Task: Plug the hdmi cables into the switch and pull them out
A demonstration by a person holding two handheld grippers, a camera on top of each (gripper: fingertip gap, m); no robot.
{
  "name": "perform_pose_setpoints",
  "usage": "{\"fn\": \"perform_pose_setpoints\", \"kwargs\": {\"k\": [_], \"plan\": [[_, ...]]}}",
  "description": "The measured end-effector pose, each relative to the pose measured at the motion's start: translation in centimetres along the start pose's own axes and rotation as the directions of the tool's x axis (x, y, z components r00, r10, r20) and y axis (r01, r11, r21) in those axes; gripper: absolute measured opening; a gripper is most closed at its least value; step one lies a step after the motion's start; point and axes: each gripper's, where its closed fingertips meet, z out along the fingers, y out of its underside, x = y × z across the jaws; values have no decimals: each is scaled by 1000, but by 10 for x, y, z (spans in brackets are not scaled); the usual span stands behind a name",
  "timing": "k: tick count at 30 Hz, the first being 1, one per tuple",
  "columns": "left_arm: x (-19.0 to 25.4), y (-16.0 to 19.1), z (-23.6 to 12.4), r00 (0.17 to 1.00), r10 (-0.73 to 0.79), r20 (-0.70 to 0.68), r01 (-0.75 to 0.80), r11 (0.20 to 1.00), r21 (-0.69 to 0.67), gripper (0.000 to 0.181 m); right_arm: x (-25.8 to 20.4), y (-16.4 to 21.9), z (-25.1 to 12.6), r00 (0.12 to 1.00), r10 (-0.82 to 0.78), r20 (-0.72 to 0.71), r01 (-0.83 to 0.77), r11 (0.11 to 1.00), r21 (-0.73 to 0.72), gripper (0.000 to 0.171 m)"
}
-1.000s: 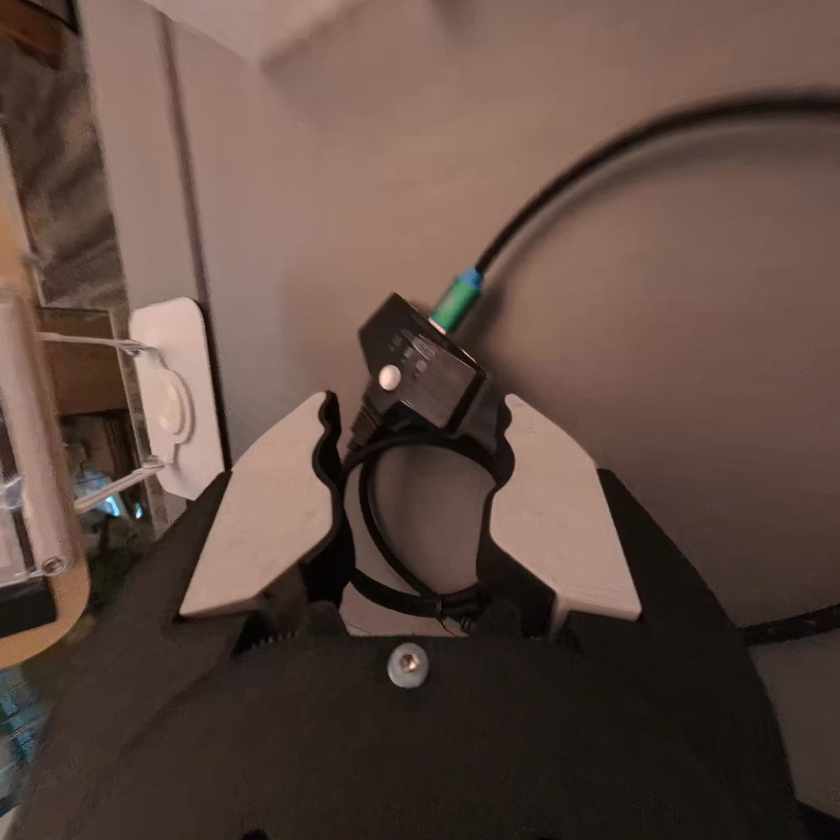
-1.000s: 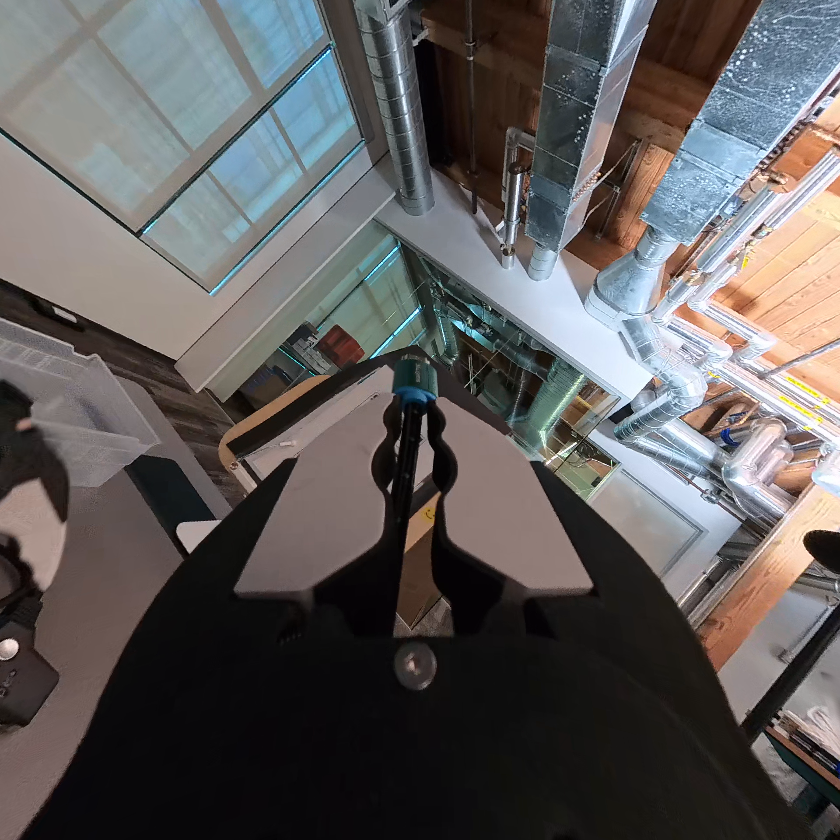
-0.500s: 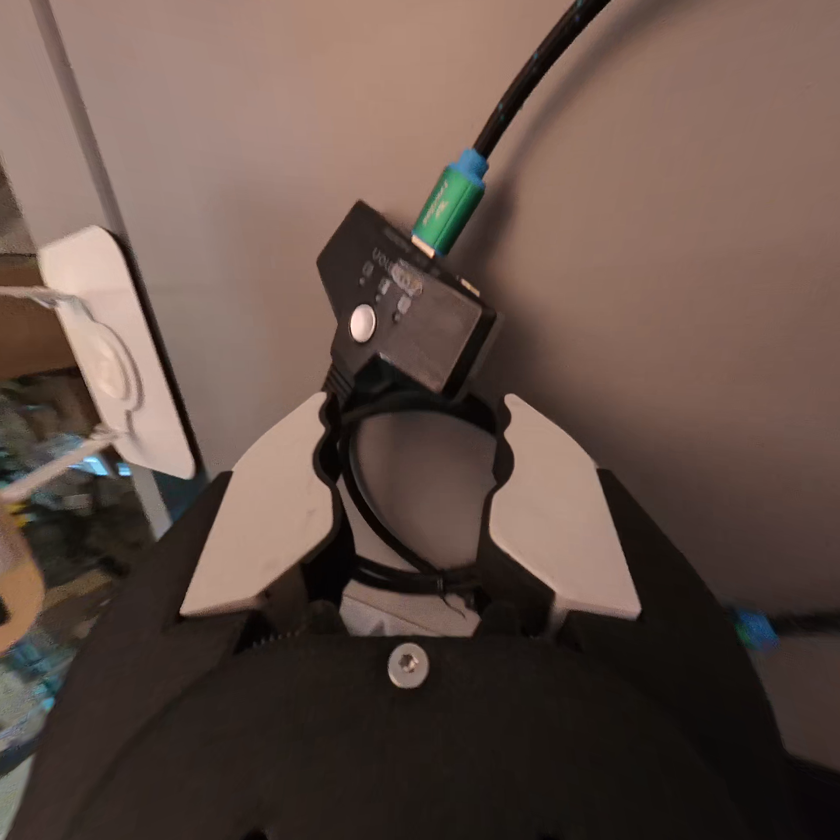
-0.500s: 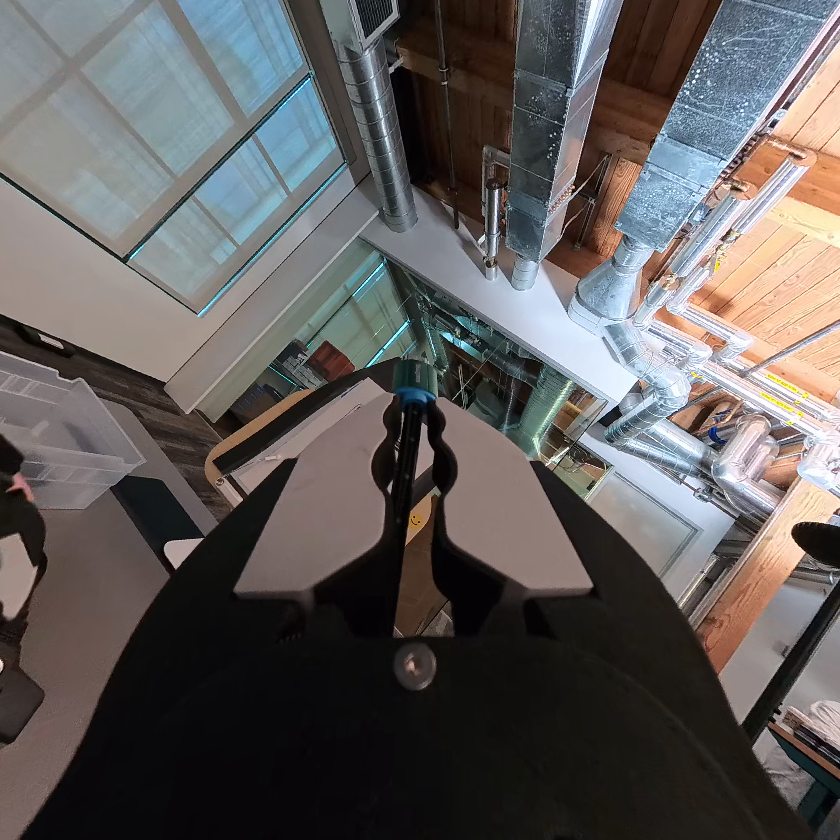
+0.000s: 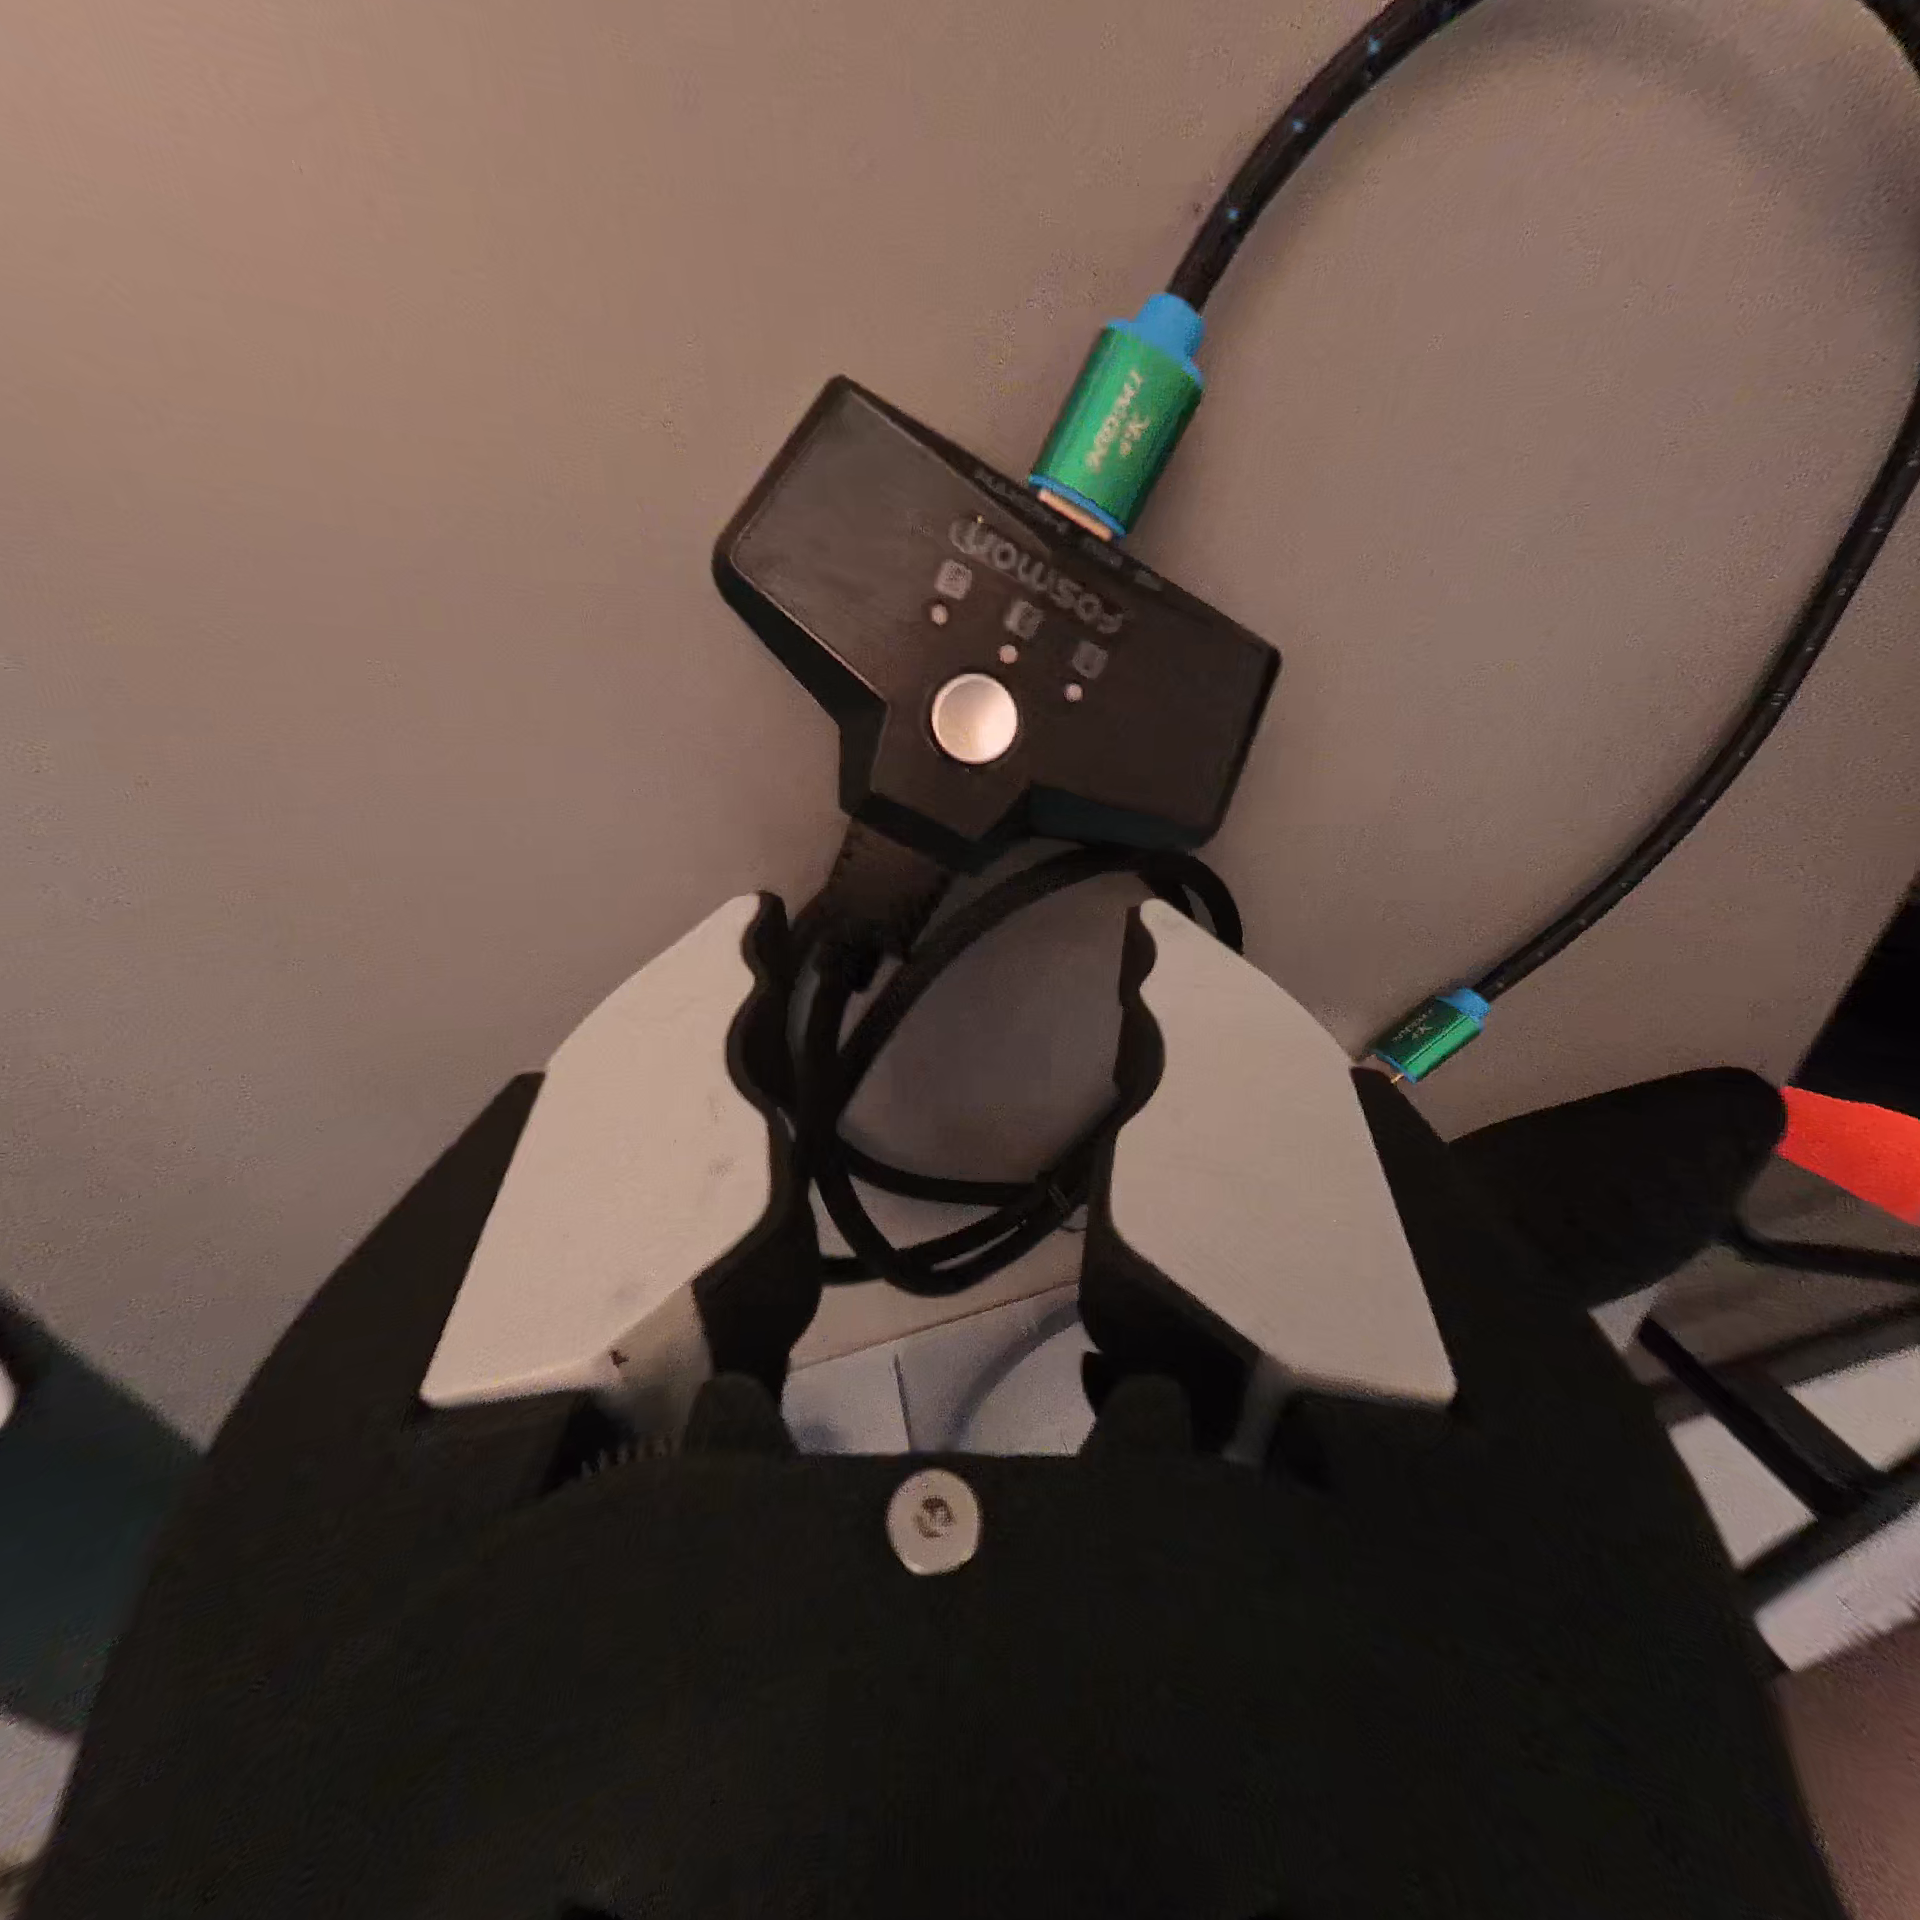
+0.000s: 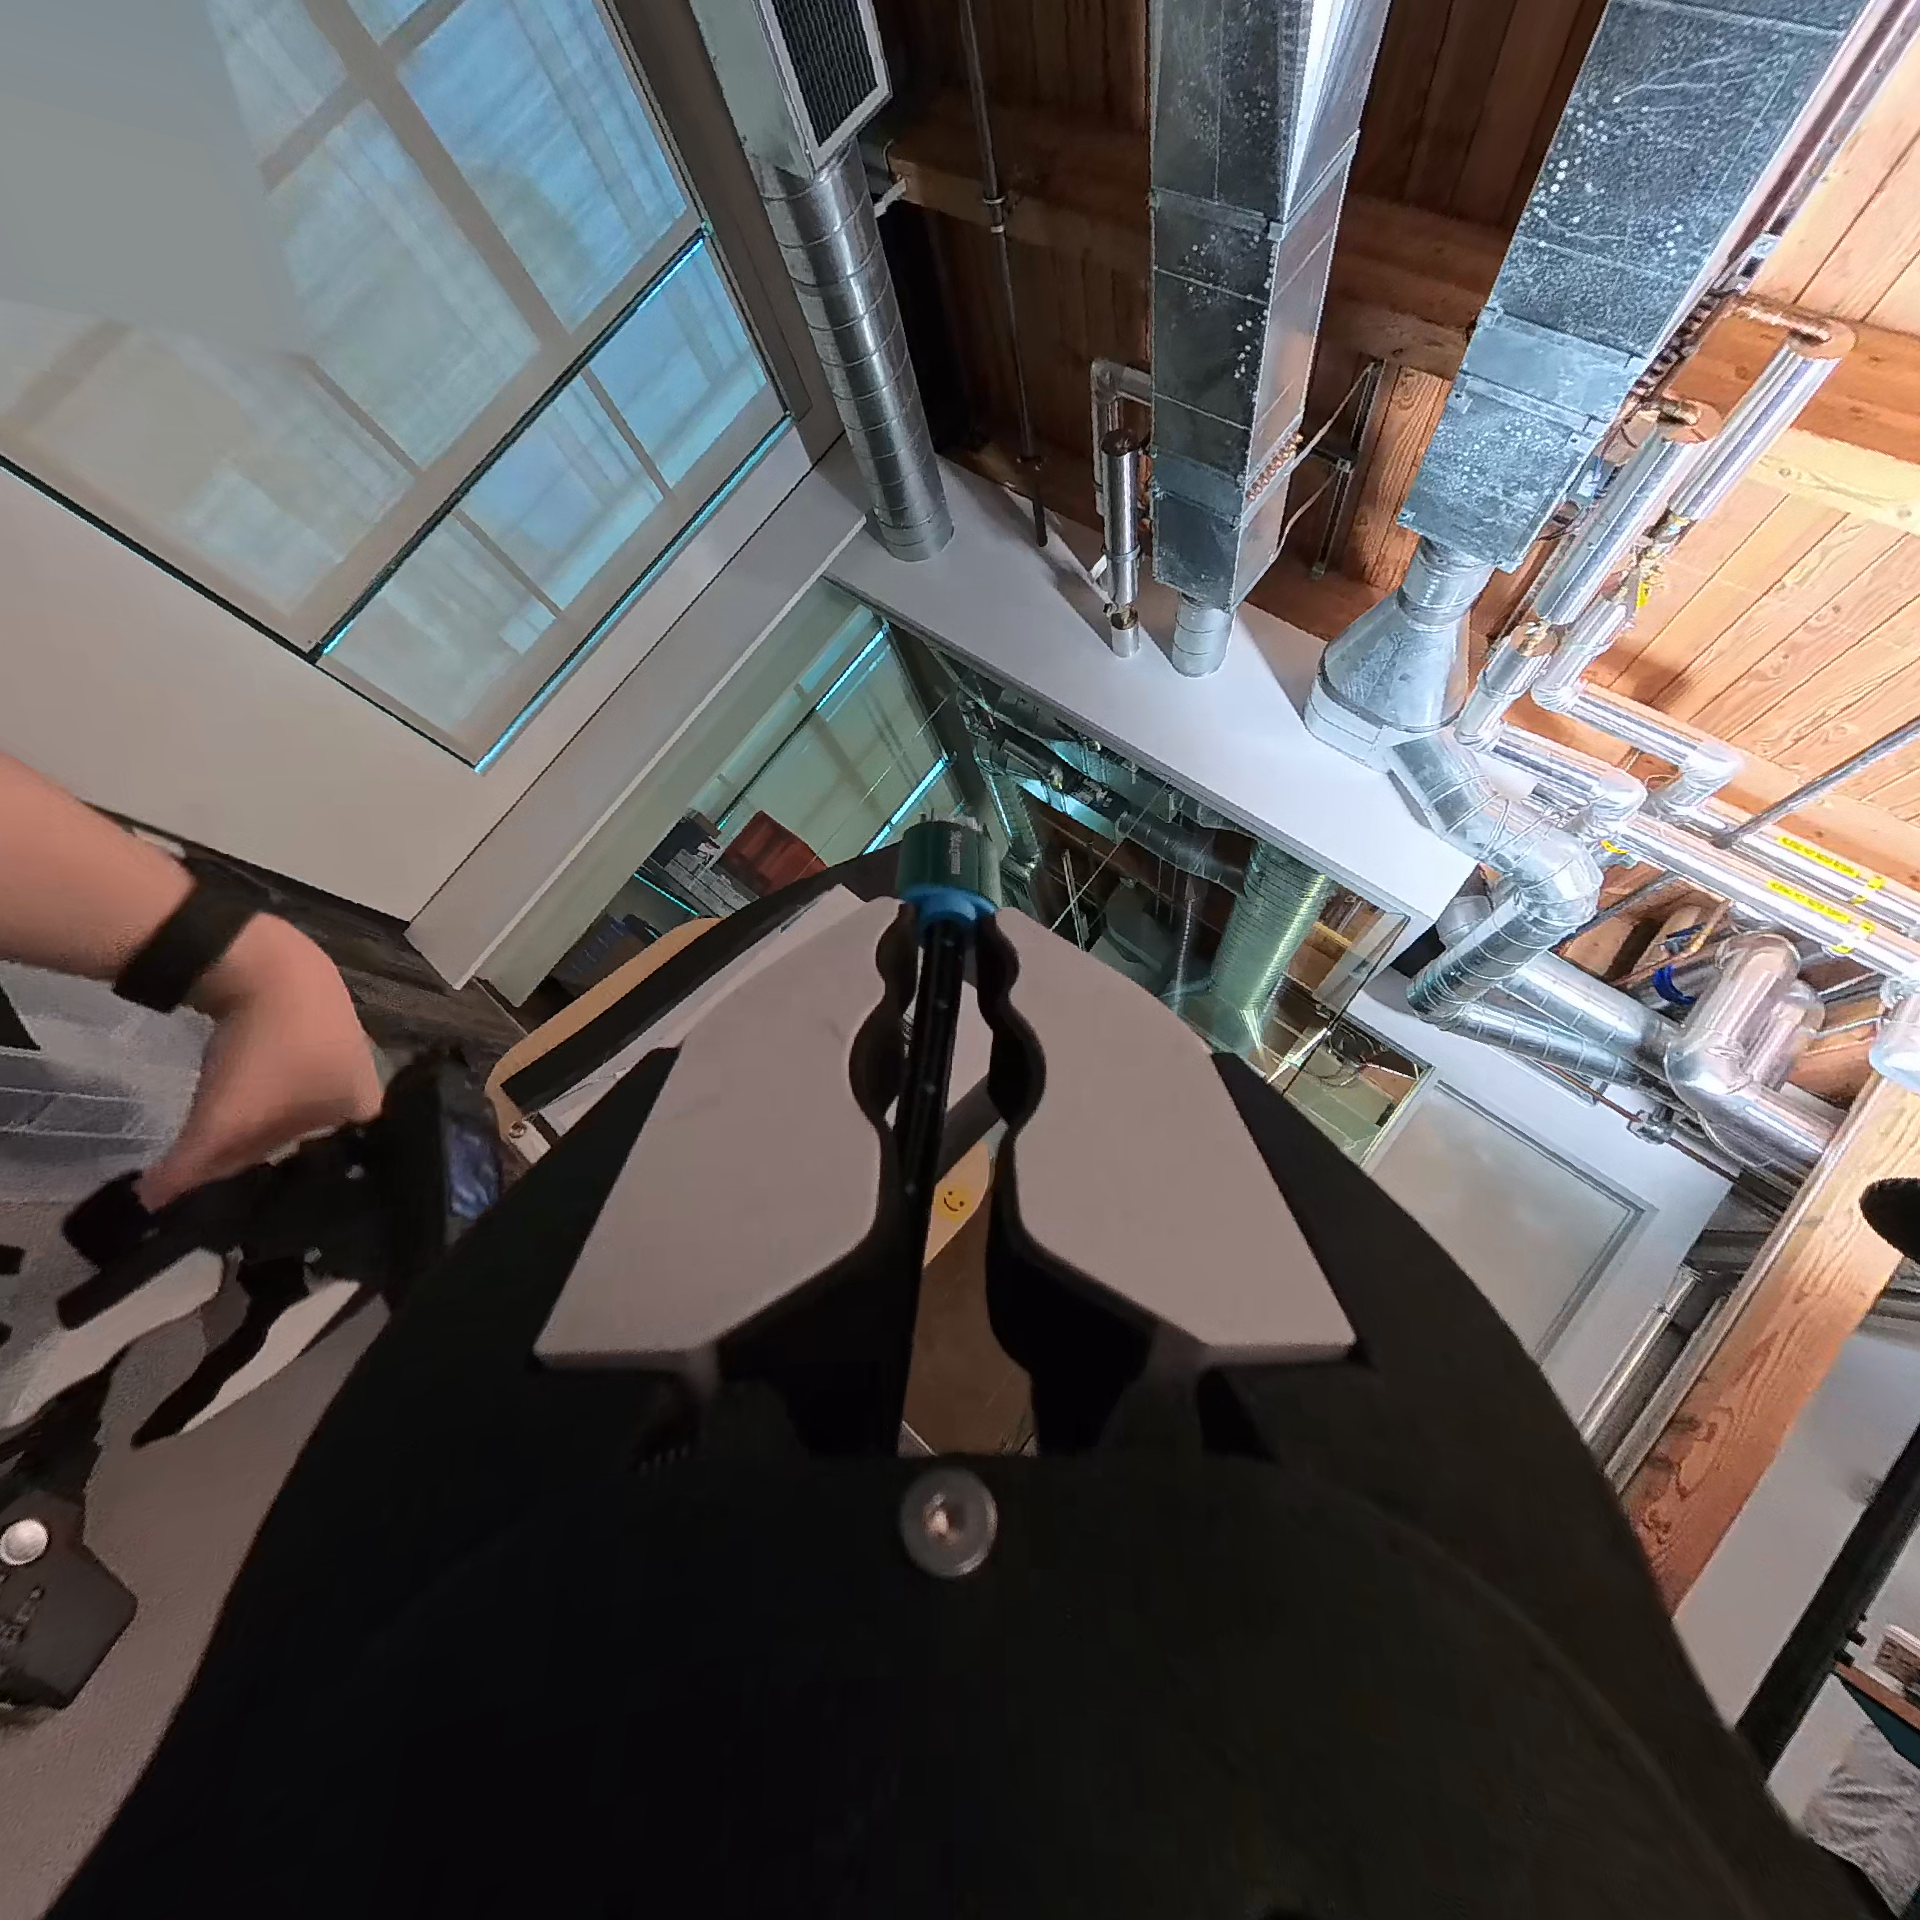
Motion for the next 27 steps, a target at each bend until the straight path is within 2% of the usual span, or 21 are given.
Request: {"fn": "perform_pose_setpoints", "kwargs": {"k": [5,10,13,17,27], "plan": [[-6,2,22,991,20,-133,-33,995,-98,59,11,2,-7,998,64,2,-64,998,25,11],[6,4,33,954,17,-299,-67,985,-157,50,17,12,-7,995,104,6,-104,994,20,12],[15,1,34,904,-51,-425,-32,982,-185,44,19,17,-6,994,106,6,-106,994,13,12],[31,0,35,783,-197,-590,35,961,-275,38,21,19,-7,994,109,1,-109,994,15,11],[57,2,36,662,-180,-728,-52,957,-284,31,26,15,-12,994,108,-8,-108,994,36,12]]}}
